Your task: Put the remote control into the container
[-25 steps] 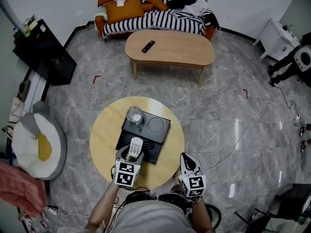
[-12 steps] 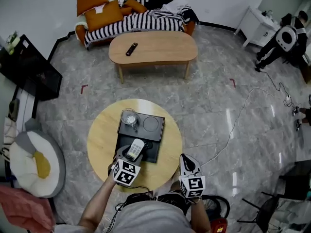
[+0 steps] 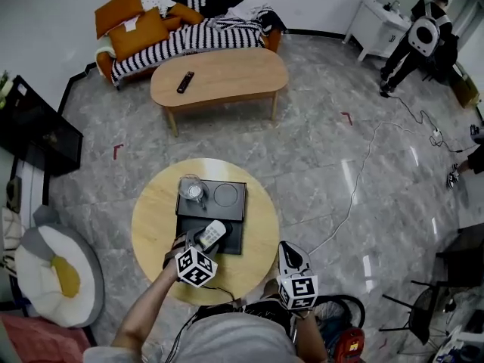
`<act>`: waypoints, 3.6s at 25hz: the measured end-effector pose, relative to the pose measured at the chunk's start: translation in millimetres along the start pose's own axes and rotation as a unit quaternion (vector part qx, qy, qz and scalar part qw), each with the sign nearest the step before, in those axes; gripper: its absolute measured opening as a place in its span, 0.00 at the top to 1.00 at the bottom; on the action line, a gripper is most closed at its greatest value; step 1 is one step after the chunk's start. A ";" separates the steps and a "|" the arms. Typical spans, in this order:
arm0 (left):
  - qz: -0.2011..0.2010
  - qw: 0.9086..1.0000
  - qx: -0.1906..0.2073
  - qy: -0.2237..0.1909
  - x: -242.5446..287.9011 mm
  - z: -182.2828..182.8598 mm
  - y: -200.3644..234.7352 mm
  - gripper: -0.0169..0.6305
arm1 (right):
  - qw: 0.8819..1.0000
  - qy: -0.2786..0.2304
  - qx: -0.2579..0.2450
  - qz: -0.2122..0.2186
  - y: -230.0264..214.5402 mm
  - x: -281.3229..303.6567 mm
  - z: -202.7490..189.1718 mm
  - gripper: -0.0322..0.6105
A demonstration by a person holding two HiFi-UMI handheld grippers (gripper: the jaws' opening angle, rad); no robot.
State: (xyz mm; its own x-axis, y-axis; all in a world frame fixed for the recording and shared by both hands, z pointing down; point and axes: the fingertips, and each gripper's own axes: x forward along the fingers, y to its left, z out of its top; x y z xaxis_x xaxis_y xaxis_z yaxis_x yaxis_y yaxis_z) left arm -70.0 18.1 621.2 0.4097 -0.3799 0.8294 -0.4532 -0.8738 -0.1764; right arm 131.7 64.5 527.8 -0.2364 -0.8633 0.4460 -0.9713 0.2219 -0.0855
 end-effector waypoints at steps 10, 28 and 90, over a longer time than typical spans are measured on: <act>-0.047 0.992 0.114 0.010 25.2 -4.3 -13.1 0.57 | 1.000 0.004 0.012 -0.020 -0.9 0.4 -3.1 0.94; -0.090 0.982 0.159 0.044 67.8 -28.4 -17.3 0.57 | 0.999 0.023 0.022 -0.035 -10.9 8.9 -11.9 0.94; 0.164 0.958 -0.165 -0.166 -118.2 51.1 19.6 0.96 | 0.993 -0.012 -0.052 0.107 52.1 22.2 41.9 0.94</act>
State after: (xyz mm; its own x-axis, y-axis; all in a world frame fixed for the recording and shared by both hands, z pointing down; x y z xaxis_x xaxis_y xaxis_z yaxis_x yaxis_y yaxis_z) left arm -86.8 30.4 492.6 0.4065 -0.7414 0.5339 -0.8037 -0.5681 -0.1769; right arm 74.9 37.9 496.0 -0.4395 -0.8010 0.4066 -0.8908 0.4468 -0.0827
